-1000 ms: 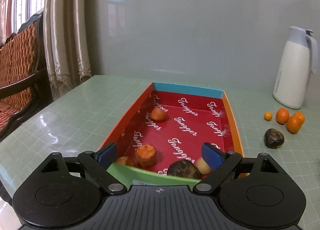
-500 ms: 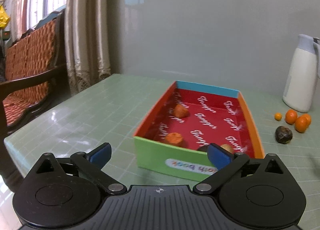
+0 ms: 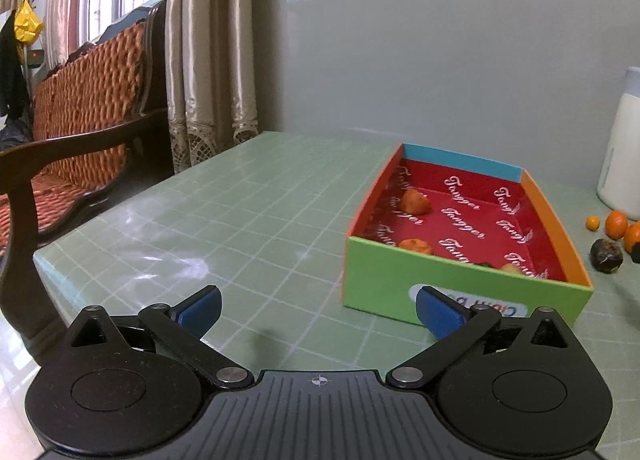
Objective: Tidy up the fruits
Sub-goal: 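Lift the left tool away while the right tool reaches the dark brown dried fruit, then close the right tool on the dark brown dried fruit, then carry the dried fruit with the right tool into the box and open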
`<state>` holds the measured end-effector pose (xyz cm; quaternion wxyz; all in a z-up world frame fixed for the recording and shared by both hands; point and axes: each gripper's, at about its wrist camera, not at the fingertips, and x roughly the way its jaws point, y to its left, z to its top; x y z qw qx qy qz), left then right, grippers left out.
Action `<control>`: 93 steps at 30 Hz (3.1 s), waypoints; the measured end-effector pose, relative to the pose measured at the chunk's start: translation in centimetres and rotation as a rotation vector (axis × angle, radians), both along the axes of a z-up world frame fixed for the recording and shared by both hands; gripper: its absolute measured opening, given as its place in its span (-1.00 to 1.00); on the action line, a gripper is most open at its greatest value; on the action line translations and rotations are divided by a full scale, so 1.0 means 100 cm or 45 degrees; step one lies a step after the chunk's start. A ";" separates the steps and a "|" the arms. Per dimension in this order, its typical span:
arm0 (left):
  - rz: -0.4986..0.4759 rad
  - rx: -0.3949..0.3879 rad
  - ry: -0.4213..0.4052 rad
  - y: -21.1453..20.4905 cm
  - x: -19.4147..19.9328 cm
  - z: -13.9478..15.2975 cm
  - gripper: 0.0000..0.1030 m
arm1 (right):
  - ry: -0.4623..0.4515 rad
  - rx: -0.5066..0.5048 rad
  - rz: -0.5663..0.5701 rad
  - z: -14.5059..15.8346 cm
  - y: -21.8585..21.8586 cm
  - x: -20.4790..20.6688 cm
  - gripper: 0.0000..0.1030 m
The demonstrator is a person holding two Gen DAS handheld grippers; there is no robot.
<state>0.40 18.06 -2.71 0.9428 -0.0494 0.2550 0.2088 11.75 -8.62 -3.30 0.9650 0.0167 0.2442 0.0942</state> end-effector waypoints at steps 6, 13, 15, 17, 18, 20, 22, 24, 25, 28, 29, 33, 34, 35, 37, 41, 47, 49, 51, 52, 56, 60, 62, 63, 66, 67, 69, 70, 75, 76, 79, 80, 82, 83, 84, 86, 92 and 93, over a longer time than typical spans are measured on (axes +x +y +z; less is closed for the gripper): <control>0.021 0.001 0.010 0.009 -0.002 -0.005 0.99 | 0.051 -0.014 0.020 -0.006 0.015 0.018 0.95; 0.029 0.001 0.019 0.015 -0.004 -0.009 0.99 | 0.087 -0.028 0.023 -0.009 0.025 0.033 0.95; 0.033 -0.004 0.022 0.018 -0.004 -0.011 0.99 | 0.101 -0.028 0.018 -0.010 0.026 0.037 0.95; 0.039 -0.010 0.027 0.020 -0.005 -0.012 0.99 | 0.110 -0.033 0.020 -0.011 0.027 0.040 0.95; 0.040 -0.014 0.028 0.021 -0.005 -0.012 0.99 | 0.111 -0.038 0.018 -0.012 0.027 0.041 0.95; 0.046 -0.024 0.026 0.023 -0.005 -0.013 0.99 | 0.113 -0.038 0.018 -0.013 0.027 0.044 0.95; 0.049 -0.035 0.024 0.024 -0.005 -0.014 0.99 | 0.120 -0.035 0.019 -0.014 0.027 0.047 0.93; 0.046 -0.040 0.020 0.025 -0.005 -0.015 0.99 | 0.136 -0.026 0.025 -0.017 0.027 0.050 0.88; 0.043 -0.042 0.019 0.025 -0.005 -0.015 0.99 | 0.146 -0.022 0.028 -0.018 0.027 0.052 0.87; 0.036 -0.046 0.017 0.024 -0.004 -0.016 0.99 | 0.163 -0.018 0.034 -0.019 0.028 0.057 0.69; 0.035 -0.048 0.016 0.025 -0.004 -0.016 0.99 | 0.166 -0.013 0.039 -0.020 0.028 0.058 0.54; 0.038 -0.071 0.008 0.027 -0.004 -0.017 0.99 | 0.183 -0.029 0.037 -0.020 0.030 0.064 0.45; 0.041 -0.076 0.006 0.028 -0.004 -0.017 0.99 | 0.183 -0.038 0.039 -0.020 0.032 0.065 0.45; 0.042 -0.079 0.006 0.028 -0.003 -0.017 0.99 | 0.183 -0.044 0.042 -0.020 0.032 0.066 0.40; 0.046 -0.084 0.009 0.029 -0.002 -0.019 0.99 | 0.174 -0.055 0.037 -0.020 0.033 0.067 0.14; 0.058 -0.091 0.008 0.030 -0.002 -0.020 0.99 | 0.171 -0.039 0.041 -0.020 0.030 0.068 -0.10; 0.066 -0.086 0.005 0.030 -0.002 -0.020 0.99 | 0.121 -0.021 0.050 -0.016 0.029 0.062 -0.11; 0.069 -0.086 0.003 0.030 -0.003 -0.020 0.99 | 0.120 -0.006 0.066 -0.014 0.030 0.059 -0.11; 0.073 -0.091 0.000 0.032 -0.003 -0.020 0.99 | 0.111 0.028 0.091 -0.010 0.031 0.055 -0.11; 0.076 -0.094 -0.002 0.033 -0.004 -0.020 0.99 | 0.100 0.033 0.103 -0.006 0.034 0.052 -0.11; 0.084 -0.107 -0.004 0.036 -0.005 -0.020 0.99 | 0.037 0.057 0.168 0.013 0.046 0.041 -0.11; 0.106 -0.132 -0.014 0.041 -0.008 -0.020 0.99 | 0.005 0.089 0.266 0.033 0.068 0.032 -0.11; 0.116 -0.144 -0.020 0.045 -0.010 -0.020 0.99 | -0.002 0.080 0.316 0.038 0.081 0.029 -0.11; 0.120 -0.147 -0.022 0.046 -0.011 -0.020 0.99 | -0.001 0.077 0.336 0.039 0.088 0.028 -0.11; 0.133 -0.153 -0.029 0.051 -0.013 -0.021 0.99 | 0.020 0.063 0.400 0.038 0.110 0.025 -0.11; 0.140 -0.155 -0.032 0.053 -0.014 -0.021 0.99 | 0.032 0.060 0.420 0.036 0.117 0.025 -0.11; 0.159 -0.167 -0.034 0.058 -0.016 -0.021 0.99 | 0.055 0.034 0.451 0.031 0.129 0.024 -0.11; 0.167 -0.174 -0.034 0.060 -0.016 -0.022 0.99 | 0.067 0.020 0.464 0.028 0.134 0.024 -0.11; 0.199 -0.200 -0.037 0.068 -0.019 -0.024 0.99 | 0.126 -0.031 0.490 0.016 0.150 0.022 -0.11; 0.201 -0.201 -0.037 0.068 -0.020 -0.025 0.99 | 0.137 -0.036 0.489 0.014 0.152 0.023 -0.11; 0.201 -0.201 -0.037 0.069 -0.019 -0.025 0.99 | 0.141 -0.060 0.492 0.012 0.153 0.018 -0.11; 0.201 -0.200 -0.036 0.068 -0.019 -0.025 0.99 | 0.145 -0.057 0.496 0.013 0.153 0.018 -0.11; 0.198 -0.199 -0.035 0.067 -0.018 -0.025 0.99 | 0.144 -0.055 0.500 0.013 0.151 0.016 -0.10; 0.196 -0.197 -0.035 0.066 -0.018 -0.025 0.99 | 0.140 -0.056 0.499 0.013 0.151 0.016 -0.11; 0.195 -0.195 -0.036 0.065 -0.018 -0.024 0.99 | 0.134 -0.053 0.497 0.014 0.150 0.015 -0.10; 0.191 -0.190 -0.033 0.063 -0.017 -0.024 0.99 | 0.132 -0.044 0.498 0.015 0.148 0.015 -0.10; 0.180 -0.177 -0.029 0.057 -0.015 -0.023 0.99 | 0.098 -0.005 0.487 0.024 0.134 0.011 -0.02; 0.176 -0.173 -0.032 0.055 -0.015 -0.022 0.99 | 0.085 0.002 0.481 0.027 0.129 0.008 0.02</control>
